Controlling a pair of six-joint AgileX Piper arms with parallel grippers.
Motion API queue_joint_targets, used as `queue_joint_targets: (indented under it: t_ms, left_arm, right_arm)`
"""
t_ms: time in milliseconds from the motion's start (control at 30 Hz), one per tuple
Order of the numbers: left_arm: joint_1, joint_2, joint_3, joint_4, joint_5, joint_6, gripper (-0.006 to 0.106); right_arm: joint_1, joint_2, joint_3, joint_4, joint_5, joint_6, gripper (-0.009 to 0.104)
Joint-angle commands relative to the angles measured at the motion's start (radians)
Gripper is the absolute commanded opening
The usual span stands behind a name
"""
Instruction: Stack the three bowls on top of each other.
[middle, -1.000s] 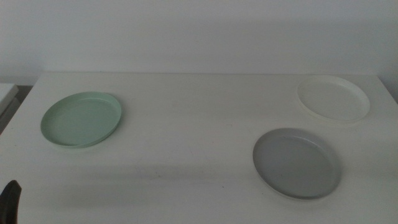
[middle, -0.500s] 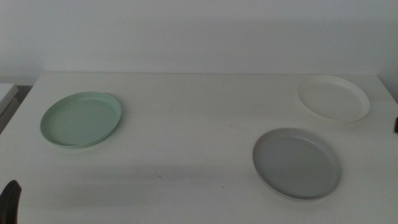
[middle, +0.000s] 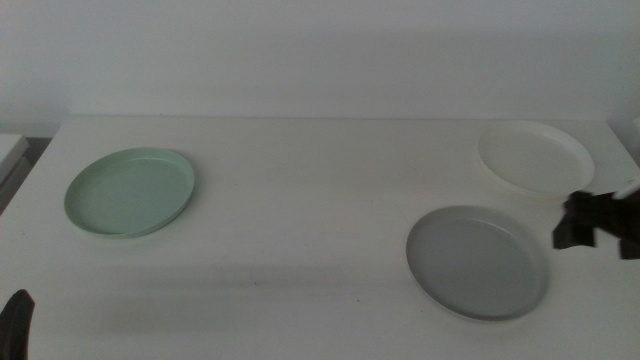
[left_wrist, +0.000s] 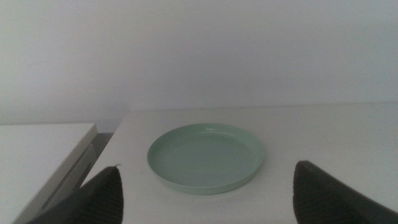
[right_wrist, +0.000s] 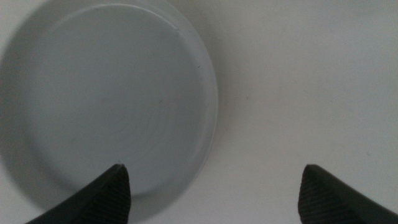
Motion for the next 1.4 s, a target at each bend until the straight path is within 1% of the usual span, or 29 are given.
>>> queue_joint_targets:
  t_ms: [0,200,300,367,433,533,600,700,733,800,867,967,1067,1133,1267,1333,1367]
  left_arm:
    - [0.0,-0.004,0.001,0.001,-0.01,-0.006,0.094]
    - [0.0,-0.004,0.001,0.001,-0.01,-0.006,0.094]
    - [0.0,-0.004,0.001,0.004,-0.01,-0.006,0.094]
    - [0.0,-0.004,0.001,0.004,-0.01,-0.006,0.094]
    - [0.0,-0.004,0.001,0.004,-0.01,-0.006,0.094]
    - [0.0,-0.004,0.001,0.019,-0.01,-0.006,0.094]
    - [0.0,-0.004,0.001,0.025,-0.01,-0.006,0.094]
    - [0.0,-0.004,0.001,0.025,-0.01,-0.006,0.094]
    - [0.0,-0.004,0.001,0.025,-0.01,-0.006,0.094]
    - [0.0,-0.004,0.001,0.025,-0.01,-0.006,0.094]
    - [0.0,-0.004,0.001,0.025,-0.01,-0.006,0.094]
    - [0.0,-0.004,0.001,0.025,-0.01,-0.006,0.094]
    - [0.0,-0.004,0.001,0.025,-0.01,-0.006,0.094]
    - [0.0,-0.004,0.001,0.025,-0.01,-0.006,0.094]
    - [0.0,-0.004,0.001,0.025,-0.01,-0.006,0.094]
    - [0.0,-0.004,0.001,0.025,-0.01,-0.006,0.094]
    - [0.0,-0.004,0.001,0.025,-0.01,-0.006,0.094]
  right_arm:
    - [0.006,0.088,-0.026,-0.024,-0.053,0.018,0.091]
    - [0.015,0.296,-0.112,-0.014,-0.084,0.022,0.076]
    - [0.018,0.371,-0.147,0.0,-0.086,0.022,0.064]
    - [0.024,0.414,-0.166,0.0,-0.091,0.022,0.052]
    - [0.027,0.444,-0.176,0.005,-0.094,0.022,0.045]
    - [0.027,0.476,-0.177,0.008,-0.095,0.022,0.044]
    - [0.027,0.487,-0.177,0.009,-0.088,0.03,0.041]
    - [0.027,0.494,-0.177,0.009,-0.08,0.034,0.032]
    - [0.027,0.494,-0.177,-0.001,-0.074,0.034,0.027]
    - [0.027,0.494,-0.177,-0.015,-0.067,0.035,0.011]
    - [0.027,0.494,-0.177,-0.037,-0.06,0.045,-0.002]
    - [0.027,0.492,-0.177,-0.09,-0.062,0.071,-0.002]
    - [0.027,0.469,-0.2,-0.096,-0.008,0.075,-0.002]
    - [0.035,0.44,-0.227,-0.083,0.022,0.075,-0.002]
    - [0.055,0.387,-0.319,0.044,0.064,0.066,-0.002]
    - [0.086,0.387,-0.373,0.086,0.075,0.04,-0.002]
    - [0.108,0.392,-0.399,0.094,0.075,0.037,-0.002]
